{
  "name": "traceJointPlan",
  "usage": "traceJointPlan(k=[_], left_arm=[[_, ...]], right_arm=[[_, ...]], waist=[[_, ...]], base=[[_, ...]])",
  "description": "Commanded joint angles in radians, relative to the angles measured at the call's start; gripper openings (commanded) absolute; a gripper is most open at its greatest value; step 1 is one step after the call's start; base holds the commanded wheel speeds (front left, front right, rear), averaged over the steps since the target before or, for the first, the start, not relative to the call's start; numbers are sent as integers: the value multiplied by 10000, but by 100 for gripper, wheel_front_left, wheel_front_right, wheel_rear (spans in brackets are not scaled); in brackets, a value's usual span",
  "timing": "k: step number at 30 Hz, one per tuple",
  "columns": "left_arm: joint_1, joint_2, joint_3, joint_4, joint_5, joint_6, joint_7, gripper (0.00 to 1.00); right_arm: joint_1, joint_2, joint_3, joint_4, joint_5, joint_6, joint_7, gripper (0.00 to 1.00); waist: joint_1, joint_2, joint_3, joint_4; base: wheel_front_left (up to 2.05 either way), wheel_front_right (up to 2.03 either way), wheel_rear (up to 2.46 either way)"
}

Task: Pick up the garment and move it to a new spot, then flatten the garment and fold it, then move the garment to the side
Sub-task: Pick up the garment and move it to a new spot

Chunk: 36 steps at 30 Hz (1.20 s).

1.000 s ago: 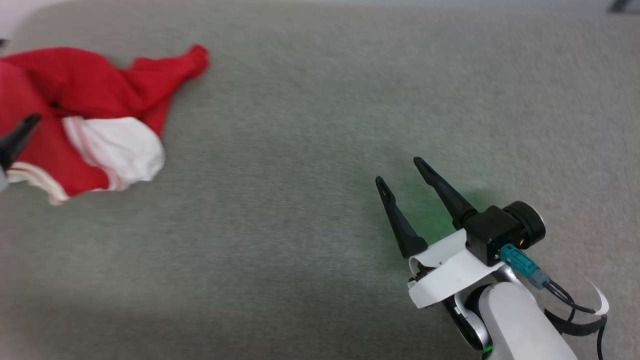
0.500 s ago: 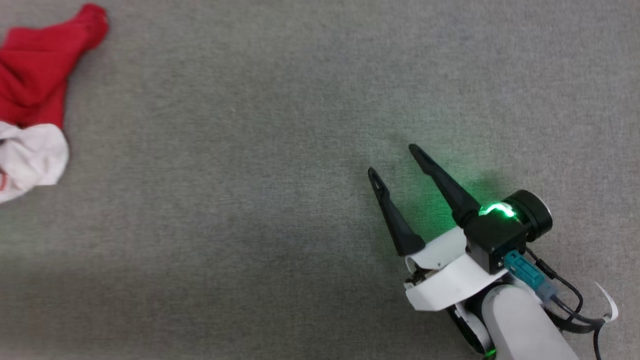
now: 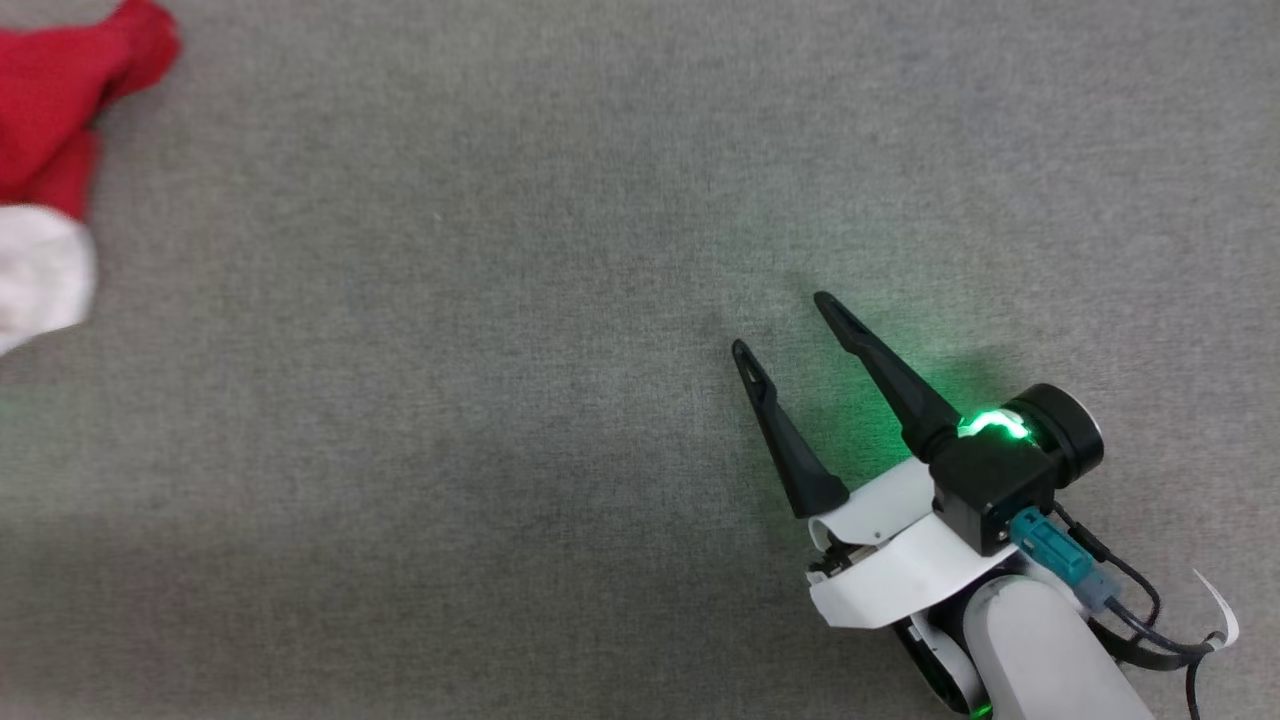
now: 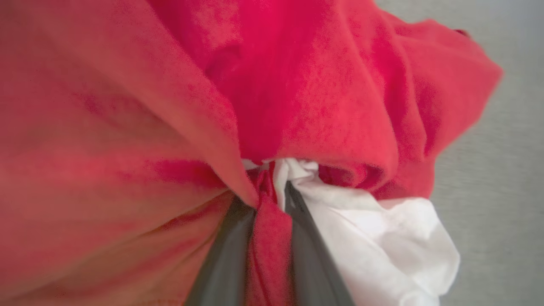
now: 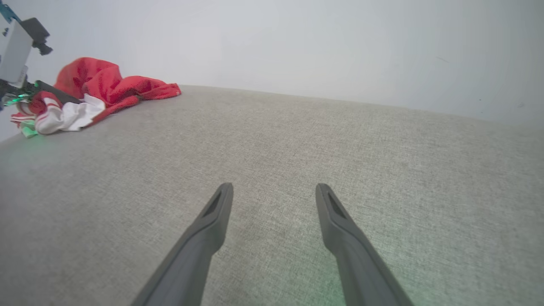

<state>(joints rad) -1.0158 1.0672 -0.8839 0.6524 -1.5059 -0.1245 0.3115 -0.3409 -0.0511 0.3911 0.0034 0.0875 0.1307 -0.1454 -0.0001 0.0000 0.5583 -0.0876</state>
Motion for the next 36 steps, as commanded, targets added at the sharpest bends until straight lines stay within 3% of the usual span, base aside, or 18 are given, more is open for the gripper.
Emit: traceJointPlan(k=[1, 6, 15, 23, 33, 36], left_arm=[[148, -597, -117, -404, -135, -108, -195, 0], [129, -253, 138, -1211, -395, -56, -823, 0], [-411, -539, 453, -4125, -691, -58, -624, 0], [-928, -1426, -54, -5690, -525, -58, 416, 0], [-1516, -2807, -937, -6101, -216, -60, 1433, 0], [-1520, -2976, -1125, -6011, -35, -58, 1514, 0]], right_arm=[[-36, 9, -60, 165, 168, 1, -140, 100], [114, 10, -143, 727, 586, 1, -485, 100], [390, 3, -455, 1347, 1234, 1, -959, 100], [675, 10, -747, 1279, 1814, 1, -1175, 100], [992, 18, -1132, 3, 2549, 1, -1201, 100], [1104, 20, -1139, -194, 2679, 1, -1200, 100]], waist=[[1, 0, -574, 278], [1, 0, -1413, 453], [1, 0, -2356, 245], [1, 0, -2194, -598], [1, 0, -1104, -2235], [1, 0, -896, -2521]], base=[[0, 0, 0], [0, 0, 0], [0, 0, 0], [0, 0, 0], [0, 0, 0], [0, 0, 0]])
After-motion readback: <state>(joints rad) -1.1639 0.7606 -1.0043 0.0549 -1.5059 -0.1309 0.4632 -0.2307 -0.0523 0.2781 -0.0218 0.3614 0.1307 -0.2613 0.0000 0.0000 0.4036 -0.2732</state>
